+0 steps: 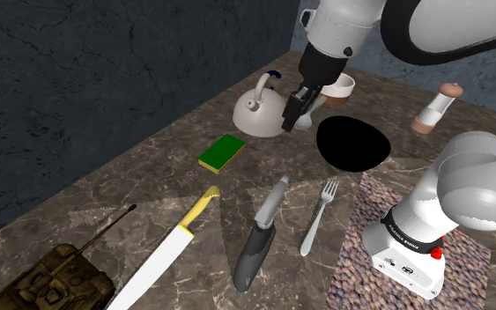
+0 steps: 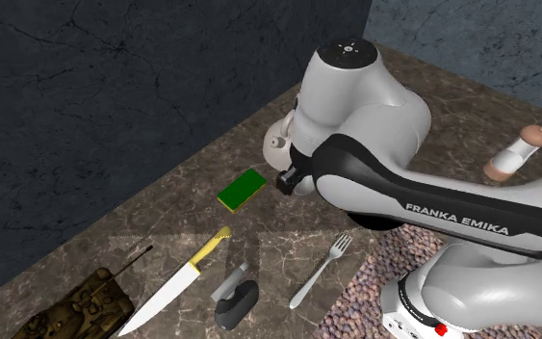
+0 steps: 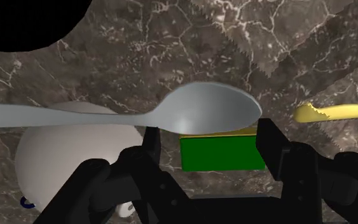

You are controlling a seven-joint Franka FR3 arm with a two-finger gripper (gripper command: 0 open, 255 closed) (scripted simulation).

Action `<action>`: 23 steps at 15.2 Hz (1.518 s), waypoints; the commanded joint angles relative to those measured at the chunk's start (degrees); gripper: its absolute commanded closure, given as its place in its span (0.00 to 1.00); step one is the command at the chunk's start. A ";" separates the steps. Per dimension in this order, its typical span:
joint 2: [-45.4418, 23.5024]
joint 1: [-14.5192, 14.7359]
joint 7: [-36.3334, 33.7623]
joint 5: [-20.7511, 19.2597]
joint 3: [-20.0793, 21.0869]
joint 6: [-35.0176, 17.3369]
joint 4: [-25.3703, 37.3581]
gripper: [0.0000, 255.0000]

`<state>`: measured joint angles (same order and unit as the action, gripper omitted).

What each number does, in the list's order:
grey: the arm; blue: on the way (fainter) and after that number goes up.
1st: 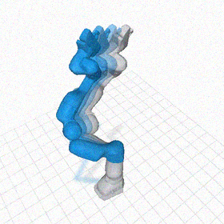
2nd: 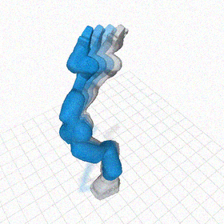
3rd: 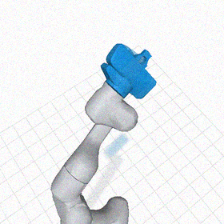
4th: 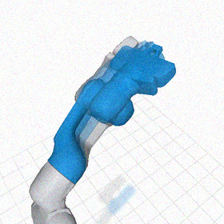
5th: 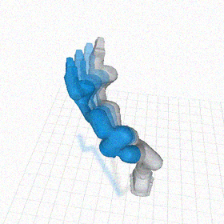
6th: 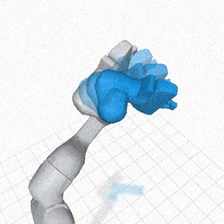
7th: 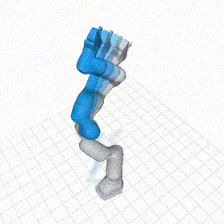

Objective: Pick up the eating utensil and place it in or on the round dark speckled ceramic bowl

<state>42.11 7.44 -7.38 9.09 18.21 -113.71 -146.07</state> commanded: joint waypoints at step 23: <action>29.12 -1.19 11.68 -6.23 -13.75 6.79 -22.96 1.00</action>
<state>71.04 6.18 4.33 2.79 4.39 -106.19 -168.15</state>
